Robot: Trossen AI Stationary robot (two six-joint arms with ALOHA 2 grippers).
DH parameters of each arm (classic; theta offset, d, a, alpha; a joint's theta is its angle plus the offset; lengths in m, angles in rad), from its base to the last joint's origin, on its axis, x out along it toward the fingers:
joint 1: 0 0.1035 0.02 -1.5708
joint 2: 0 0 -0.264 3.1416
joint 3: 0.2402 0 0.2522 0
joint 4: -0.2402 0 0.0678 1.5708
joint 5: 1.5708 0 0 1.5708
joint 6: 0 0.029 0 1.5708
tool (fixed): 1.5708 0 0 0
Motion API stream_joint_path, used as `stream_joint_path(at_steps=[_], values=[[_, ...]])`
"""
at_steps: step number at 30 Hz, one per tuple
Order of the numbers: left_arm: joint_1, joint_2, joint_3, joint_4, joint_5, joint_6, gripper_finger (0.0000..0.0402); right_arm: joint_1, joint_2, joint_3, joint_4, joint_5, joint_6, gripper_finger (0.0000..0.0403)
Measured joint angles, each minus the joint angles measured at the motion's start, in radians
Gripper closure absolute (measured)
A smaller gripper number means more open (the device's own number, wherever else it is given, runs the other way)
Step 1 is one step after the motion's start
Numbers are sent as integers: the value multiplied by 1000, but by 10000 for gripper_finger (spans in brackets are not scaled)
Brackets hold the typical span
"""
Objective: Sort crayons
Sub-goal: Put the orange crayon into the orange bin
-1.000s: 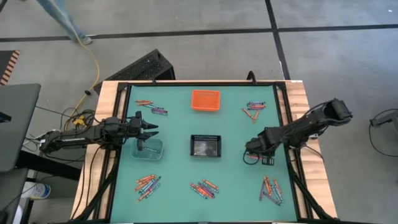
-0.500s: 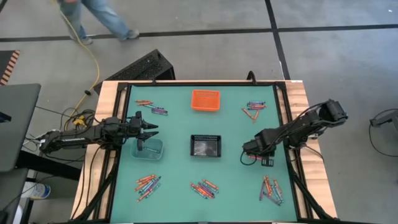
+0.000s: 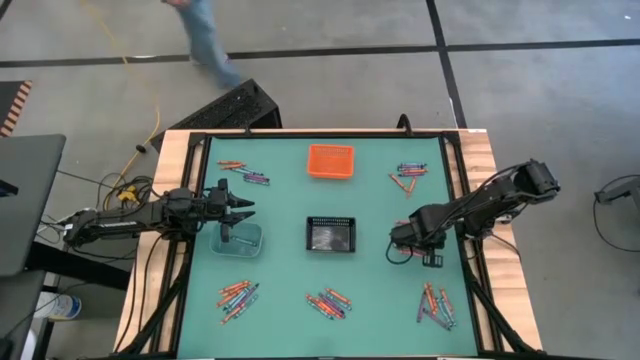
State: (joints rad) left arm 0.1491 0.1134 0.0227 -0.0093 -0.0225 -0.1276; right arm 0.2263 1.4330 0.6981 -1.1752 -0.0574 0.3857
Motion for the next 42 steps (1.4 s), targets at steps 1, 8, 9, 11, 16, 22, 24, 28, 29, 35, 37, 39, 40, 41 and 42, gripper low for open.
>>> stream_joint_path(at_steps=[1,8,9,11,16,22,24,28,29,35,37,39,40,41,42], values=[[0,0,0,0,0,0,276,-1,0,17,-23,0,-3,398],[0,0,0,0,0,0,276,-16,0,174,-77,88,-56,399],[0,0,0,0,0,0,276,-24,0,197,-71,110,-68,399],[0,0,0,0,0,0,276,-46,0,248,-67,167,-103,399],[0,0,0,0,0,0,276,-134,0,352,11,293,-231,399],[0,0,0,0,0,0,276,-302,11,398,271,314,-410,399],[0,0,0,0,0,0,276,-357,32,404,348,314,-460,399],[0,0,0,0,0,0,276,-460,112,429,513,297,-558,399],[0,0,0,0,0,0,276,-483,139,445,549,294,-574,399],[0,0,0,0,0,0,276,-588,324,608,579,291,-606,399],[0,0,0,0,0,0,276,-614,379,671,557,288,-606,398],[0,0,0,0,0,0,276,-633,428,726,530,265,-607,397],[0,0,0,0,0,0,276,-640,451,755,513,249,-607,396],[0,0,0,0,0,0,276,-647,469,779,496,234,-607,395],[0,0,0,0,0,0,276,-651,487,803,473,220,-610,393]])
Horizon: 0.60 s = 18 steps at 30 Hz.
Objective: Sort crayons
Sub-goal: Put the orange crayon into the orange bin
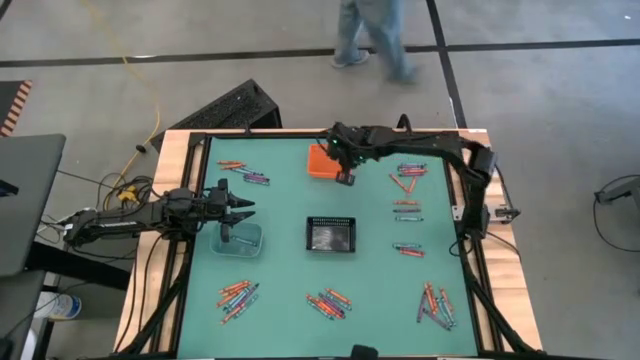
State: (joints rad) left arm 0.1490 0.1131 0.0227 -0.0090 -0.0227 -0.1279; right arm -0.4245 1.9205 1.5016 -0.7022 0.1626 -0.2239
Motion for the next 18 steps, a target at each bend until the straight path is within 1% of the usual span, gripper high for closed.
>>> stream_joint_path(at_steps=[3,5,8,13,18], values=[[0,0,0,0,0,0,276,-1,38,54,-48,-21,-18,385],[0,0,0,0,0,0,276,0,51,72,-48,-23,-14,377],[0,0,0,0,0,0,276,1,51,78,-39,-22,-13,361],[0,0,0,0,0,0,276,-3,33,78,-38,9,23,332],[0,0,0,0,0,0,276,-1,15,78,-79,19,24,306]])
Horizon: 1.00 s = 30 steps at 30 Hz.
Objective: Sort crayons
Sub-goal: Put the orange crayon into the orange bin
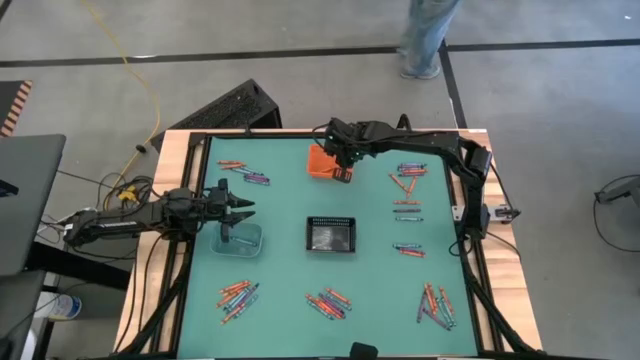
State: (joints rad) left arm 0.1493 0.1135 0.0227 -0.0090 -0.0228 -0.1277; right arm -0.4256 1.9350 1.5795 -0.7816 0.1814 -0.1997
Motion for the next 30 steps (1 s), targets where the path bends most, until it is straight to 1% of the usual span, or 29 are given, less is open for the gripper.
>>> stream_joint_path(at_steps=[5,8,11,13,15,17,20,22,26,30], values=[[0,0,0,0,0,0,276,9,-51,0,-182,-5,4,299],[0,0,0,0,0,0,276,3,-88,0,-296,-75,32,301],[0,0,0,0,0,0,276,-10,-142,-9,-366,-164,58,302],[0,0,0,0,0,0,276,-10,-193,-48,-378,-176,60,302],[0,0,0,0,0,0,276,-19,-252,-112,-368,-161,64,302],[0,0,0,0,0,0,276,-42,-320,-193,-322,-156,75,302],[0,0,0,0,0,0,276,-96,-403,-331,-227,-149,104,302],[0,0,0,0,0,0,276,-139,-435,-419,-173,-149,124,302],[0,0,0,0,0,0,276,-217,-440,-543,-96,-149,140,302],[0,0,0,0,0,0,276,-263,-395,-586,-63,-98,83,302]])
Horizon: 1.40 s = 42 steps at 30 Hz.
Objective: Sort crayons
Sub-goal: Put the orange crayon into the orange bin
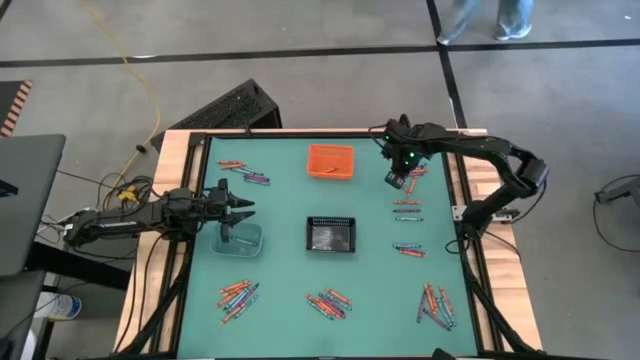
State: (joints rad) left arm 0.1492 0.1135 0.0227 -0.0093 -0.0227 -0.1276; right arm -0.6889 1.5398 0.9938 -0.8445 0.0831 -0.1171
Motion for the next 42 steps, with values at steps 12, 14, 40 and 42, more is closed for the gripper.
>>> stream_joint_path(at_steps=[12,14,40,42], values=[[0,0,0,0,0,0,276,28,128,-2,29,-5,28,302],[0,0,0,0,0,0,276,27,144,-2,56,-5,45,302],[0,0,0,0,0,0,276,26,184,-3,140,-3,30,370],[0,0,0,0,0,0,276,26,182,-2,146,-3,30,389]])
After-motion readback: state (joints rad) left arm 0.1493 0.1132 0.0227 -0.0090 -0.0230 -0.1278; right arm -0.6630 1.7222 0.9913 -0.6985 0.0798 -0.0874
